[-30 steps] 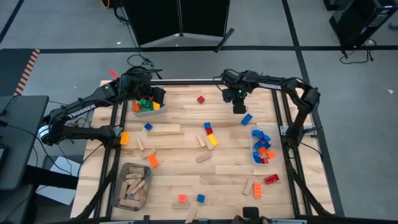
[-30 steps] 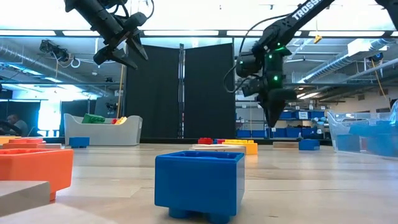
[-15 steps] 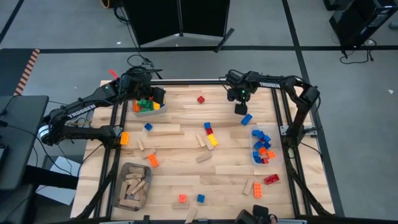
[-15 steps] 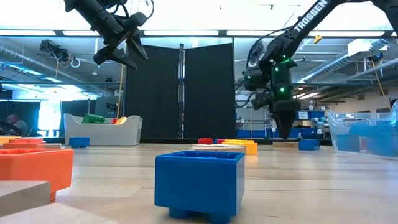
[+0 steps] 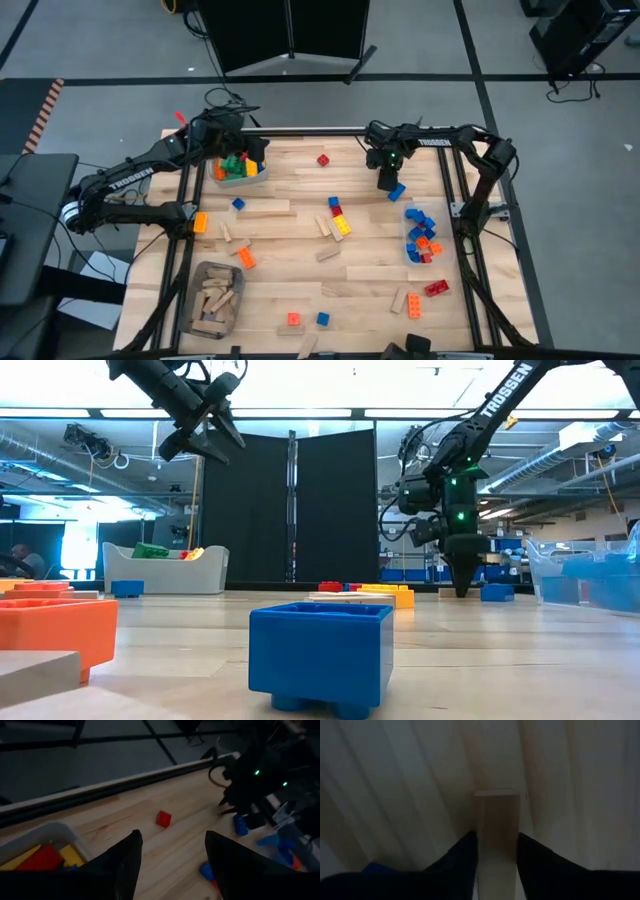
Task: Sort blocks by size
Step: Put the brown block into the black bin
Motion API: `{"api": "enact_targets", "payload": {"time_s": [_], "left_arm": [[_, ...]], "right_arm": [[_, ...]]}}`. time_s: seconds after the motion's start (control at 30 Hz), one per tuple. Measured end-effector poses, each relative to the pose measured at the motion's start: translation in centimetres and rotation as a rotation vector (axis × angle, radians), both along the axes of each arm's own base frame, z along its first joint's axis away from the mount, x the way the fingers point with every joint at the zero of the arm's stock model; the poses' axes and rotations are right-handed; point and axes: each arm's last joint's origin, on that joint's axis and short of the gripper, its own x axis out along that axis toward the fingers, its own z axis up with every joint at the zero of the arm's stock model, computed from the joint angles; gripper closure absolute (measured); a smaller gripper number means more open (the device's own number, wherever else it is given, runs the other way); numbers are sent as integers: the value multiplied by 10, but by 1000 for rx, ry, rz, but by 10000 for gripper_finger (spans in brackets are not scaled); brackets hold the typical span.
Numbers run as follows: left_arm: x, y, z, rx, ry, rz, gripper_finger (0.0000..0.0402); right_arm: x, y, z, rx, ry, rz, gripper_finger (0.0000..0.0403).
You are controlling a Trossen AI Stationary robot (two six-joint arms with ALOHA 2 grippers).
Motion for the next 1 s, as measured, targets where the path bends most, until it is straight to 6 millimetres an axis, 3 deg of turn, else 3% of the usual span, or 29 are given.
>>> {"api": "enact_targets", "payload": {"time_s": [0.17,0.4,0.73,0.87,1.0], "left_arm": [[1,1,2,17,-24,-1,178],[2,2,5,38,-43,-5,178],[6,1,3,51,-24,-29,178],[14,5,-2,57,-12,-61,178],[36,5,-3,81,-85,-179,178]], "right_arm": [[9,3,10,23,3,-42,285],[30,24,65,25,-179,-77,285],[22,100,177,-76,-708,-124,285],[19,128,203,-162,-913,-150,285],[23,146,215,-232,-1025,-204,285]]}}
